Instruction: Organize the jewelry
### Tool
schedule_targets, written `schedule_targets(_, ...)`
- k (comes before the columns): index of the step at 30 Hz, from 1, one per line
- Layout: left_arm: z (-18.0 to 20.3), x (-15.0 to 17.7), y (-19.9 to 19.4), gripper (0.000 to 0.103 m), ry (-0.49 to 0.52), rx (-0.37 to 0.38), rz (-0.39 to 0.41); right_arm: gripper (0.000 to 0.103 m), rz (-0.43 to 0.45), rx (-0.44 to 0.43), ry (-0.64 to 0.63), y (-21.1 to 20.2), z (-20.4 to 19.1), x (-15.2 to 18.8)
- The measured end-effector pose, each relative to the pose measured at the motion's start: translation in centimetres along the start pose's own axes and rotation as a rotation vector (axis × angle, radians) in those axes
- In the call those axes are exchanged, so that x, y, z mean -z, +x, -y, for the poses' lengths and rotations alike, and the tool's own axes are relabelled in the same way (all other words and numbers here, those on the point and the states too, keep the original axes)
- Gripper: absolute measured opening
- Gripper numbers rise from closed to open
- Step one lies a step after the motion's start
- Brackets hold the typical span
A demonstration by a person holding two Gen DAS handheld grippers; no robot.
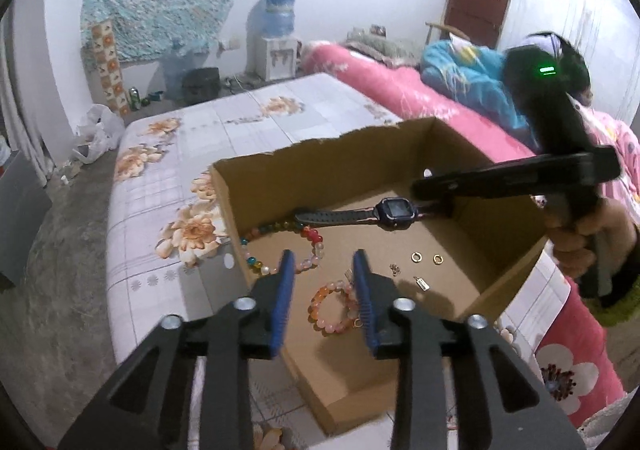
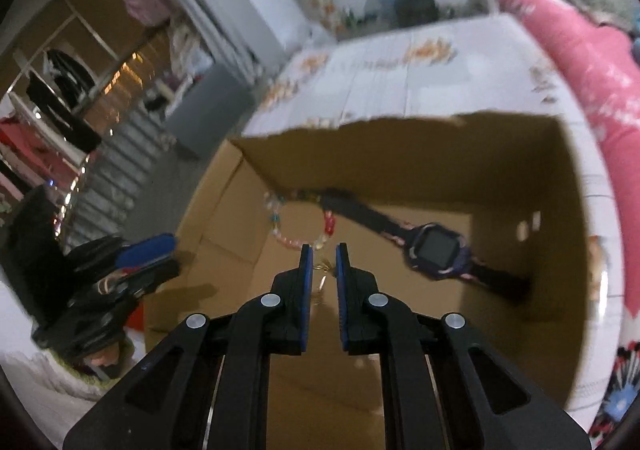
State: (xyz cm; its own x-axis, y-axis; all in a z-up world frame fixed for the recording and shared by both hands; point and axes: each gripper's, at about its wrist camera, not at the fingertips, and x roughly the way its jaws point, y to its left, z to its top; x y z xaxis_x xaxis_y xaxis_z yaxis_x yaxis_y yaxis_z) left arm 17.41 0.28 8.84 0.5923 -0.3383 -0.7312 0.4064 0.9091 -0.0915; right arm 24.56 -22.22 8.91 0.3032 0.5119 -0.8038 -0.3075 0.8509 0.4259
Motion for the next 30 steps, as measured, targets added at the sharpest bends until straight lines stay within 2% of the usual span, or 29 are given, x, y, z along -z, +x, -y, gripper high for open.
schedule_targets(1, -0.2, 0.2, -0.3, 0.042, -0.010, -0.001, 0.007, 0.014, -0.013, 0.019, -0.005, 0.5, -0.1, -0.2)
schedule_targets(3, -0.4, 0.7, -0.9, 0.057, -0.034, -0.004, 0.014, 0.016, -0.013, 0.032, -0.006, 0.7, -0.2, -0.2)
schedule_targets(6, -0.9, 1.3, -1.5, 0.067, -0.062, -0.004, 0.019, 0.017, 0.008, 0.040, 0.013, 0.1, -0.1, -0.1)
schedule_targets(11, -1.0, 2.1, -1.8, 0.074, -0.081, 0.002, 0.021, 0.024, 0.113, 0.095, 0.028, -3.7, 0.2, 1.4)
schedule_targets(15, -0.9, 2.7, -1.9, 0.081, -0.099, 0.026, 0.019, 0.035, 0.226, 0.133, 0.087, -7.9, 1.6, 3.4)
schedule_targets(18, -0.7, 3.2, -1.6, 0.086, -0.101, 0.033, 0.013, 0.047, 0.328, 0.209, 0.154, -11.7, 3.6, 5.8)
schedule_targets(20, -0.6, 3.5, -1.2, 0.087, -0.121, 0.049, -0.001, 0.051, 0.359, 0.267, 0.196, -13.0, 5.1, 7.1)
schedule_targets(22, -0.8, 3.9, -0.5, 0.087, -0.158, 0.077, -0.022, 0.055, 0.352, 0.292, 0.259, -13.4, 7.2, 8.1)
schedule_targets(23, -0.9, 4.1, -0.1, 0.087, -0.175, 0.089, -0.034, 0.055, 0.332, 0.278, 0.281, -13.1, 7.9, 8.4)
schedule_targets(25, -1.2, 4.5, 0.8, 0.087, -0.218, 0.125, -0.066, 0.056, 0.249, 0.243, 0.322, -11.6, 9.6, 9.0)
schedule_targets(28, -1.0, 5.2, 2.0, 0.088, -0.281, 0.190, -0.115, 0.054, 0.148, 0.128, 0.319, -9.1, 9.6, 9.7)
schedule_targets(29, -0.9, 5.3, 2.0, 0.088, -0.283, 0.183, -0.106, 0.054, 0.138, 0.098, 0.305, -8.7, 9.2, 9.9)
schedule_targets(30, -0.7, 5.4, 1.9, 0.088, -0.281, 0.169, -0.105, 0.054, 0.142, 0.131, 0.279, -8.6, 8.5, 10.1)
